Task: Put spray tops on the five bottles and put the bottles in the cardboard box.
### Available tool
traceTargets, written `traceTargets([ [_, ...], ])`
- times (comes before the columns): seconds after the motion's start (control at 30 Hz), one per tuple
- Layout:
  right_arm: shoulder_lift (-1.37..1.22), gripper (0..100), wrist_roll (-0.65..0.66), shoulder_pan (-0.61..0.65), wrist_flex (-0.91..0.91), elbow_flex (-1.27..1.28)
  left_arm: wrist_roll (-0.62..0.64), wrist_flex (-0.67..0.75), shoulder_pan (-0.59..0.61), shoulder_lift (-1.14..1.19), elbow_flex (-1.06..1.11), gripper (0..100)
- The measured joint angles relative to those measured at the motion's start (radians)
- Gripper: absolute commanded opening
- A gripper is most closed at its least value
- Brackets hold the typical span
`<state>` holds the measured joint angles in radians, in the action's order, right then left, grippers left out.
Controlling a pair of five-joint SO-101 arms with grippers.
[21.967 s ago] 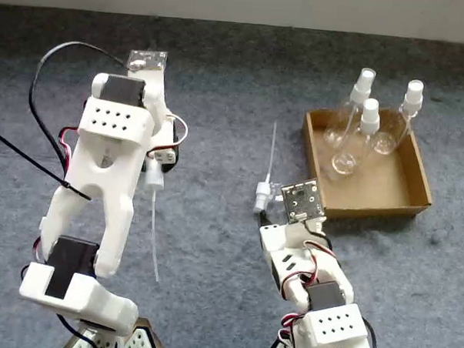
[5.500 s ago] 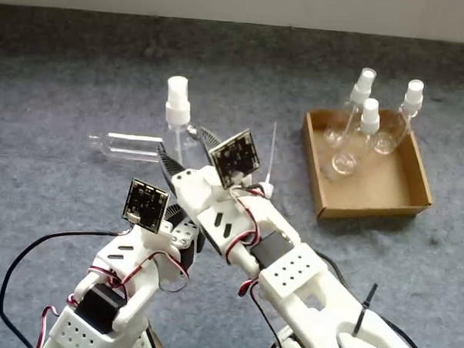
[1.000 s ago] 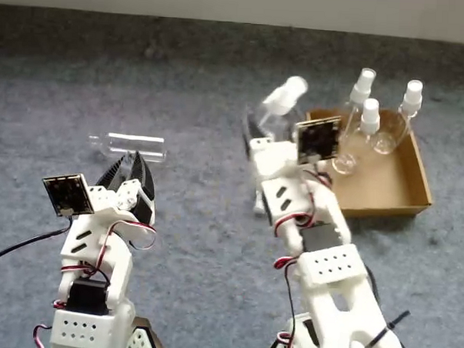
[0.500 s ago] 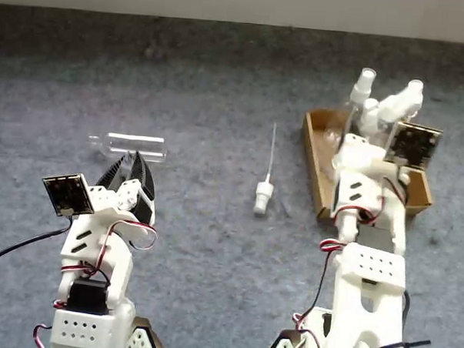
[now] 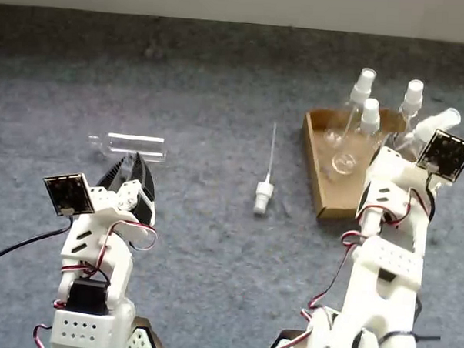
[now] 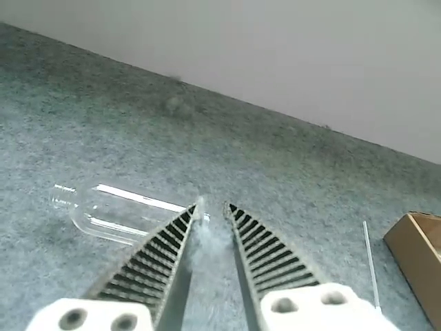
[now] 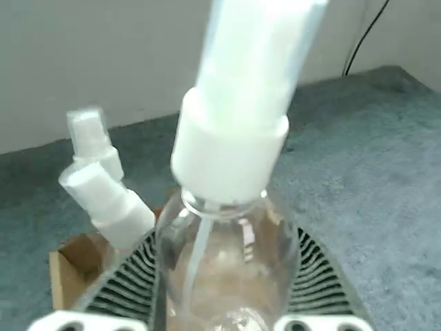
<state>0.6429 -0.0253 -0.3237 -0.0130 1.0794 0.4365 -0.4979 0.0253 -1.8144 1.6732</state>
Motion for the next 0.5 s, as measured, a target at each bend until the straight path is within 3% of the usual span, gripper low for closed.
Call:
traceTargets([
  [0.5,-0.408,9.4,0.008,-0.058,-0.275,-0.117,0.0,-0.005,0.0,0.0,0.0,1],
])
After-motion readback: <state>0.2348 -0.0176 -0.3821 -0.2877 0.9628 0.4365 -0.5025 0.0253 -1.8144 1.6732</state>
